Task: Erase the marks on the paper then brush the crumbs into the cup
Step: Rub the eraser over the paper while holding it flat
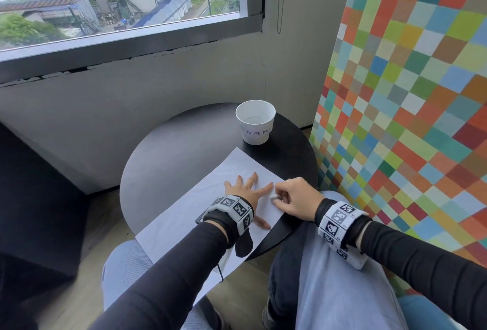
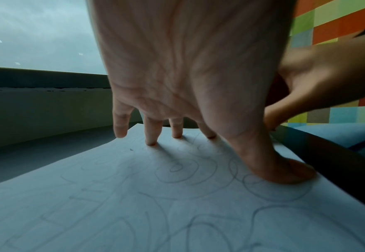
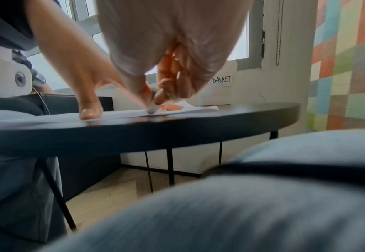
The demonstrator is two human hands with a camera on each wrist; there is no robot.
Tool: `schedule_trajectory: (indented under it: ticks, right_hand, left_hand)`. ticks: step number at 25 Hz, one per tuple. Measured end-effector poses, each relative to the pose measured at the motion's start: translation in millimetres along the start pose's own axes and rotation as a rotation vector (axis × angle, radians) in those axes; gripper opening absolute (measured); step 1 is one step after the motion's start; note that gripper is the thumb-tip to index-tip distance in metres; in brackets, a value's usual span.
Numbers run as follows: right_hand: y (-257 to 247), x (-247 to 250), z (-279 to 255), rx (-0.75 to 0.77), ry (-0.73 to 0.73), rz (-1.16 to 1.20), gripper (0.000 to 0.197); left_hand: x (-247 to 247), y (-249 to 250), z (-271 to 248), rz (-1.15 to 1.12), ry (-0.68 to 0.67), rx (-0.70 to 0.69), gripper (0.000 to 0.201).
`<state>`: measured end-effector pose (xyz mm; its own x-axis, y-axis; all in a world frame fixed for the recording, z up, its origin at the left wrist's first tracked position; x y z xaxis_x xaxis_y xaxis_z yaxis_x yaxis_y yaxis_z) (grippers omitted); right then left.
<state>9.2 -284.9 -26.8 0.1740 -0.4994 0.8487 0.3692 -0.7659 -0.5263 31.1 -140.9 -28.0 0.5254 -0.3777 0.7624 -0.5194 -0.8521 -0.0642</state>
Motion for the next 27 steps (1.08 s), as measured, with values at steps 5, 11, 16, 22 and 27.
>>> schedule_trajectory:
  ticks: [5,11,16,22,27]
  right_hand:
    - [-10,-13,-3,0.069,-0.111,-0.003,0.018]
    - [-19,-20,-6,0.138,-0.172,-0.006,0.019]
    - [-5,-8,4,0.022,-0.038,-0.010,0.018]
    - [5,-6,6,-0.052,0.027,0.008,0.020]
    - [-11,-16,-2,0.083,-0.125,-0.015,0.022]
  left_hand:
    - [-1,0,3,0.017,0.000,-0.002,0.119]
    - [-3,-2,4,-0.002,0.014,-0.008,0.124]
    - [-4,-4,4,-0.019,0.006,-0.010,0.126]
    - [-4,-4,1,-0.040,0.012,-0.006,0.134]
    - [-3,-4,-1,-0.051,0.009,0.006,0.140]
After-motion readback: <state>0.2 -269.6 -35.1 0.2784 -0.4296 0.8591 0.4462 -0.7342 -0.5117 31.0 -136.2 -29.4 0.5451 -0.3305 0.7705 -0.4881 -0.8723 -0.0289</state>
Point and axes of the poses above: each hand's wrist, its own z-axis towards the middle knuckle, its own x-axis out of the back of the hand, y = z × x, the point moved 4 cm from there along z, towards the middle knuckle, and after that the axes turned 6 degrees about -y, right-handed, at the moved point
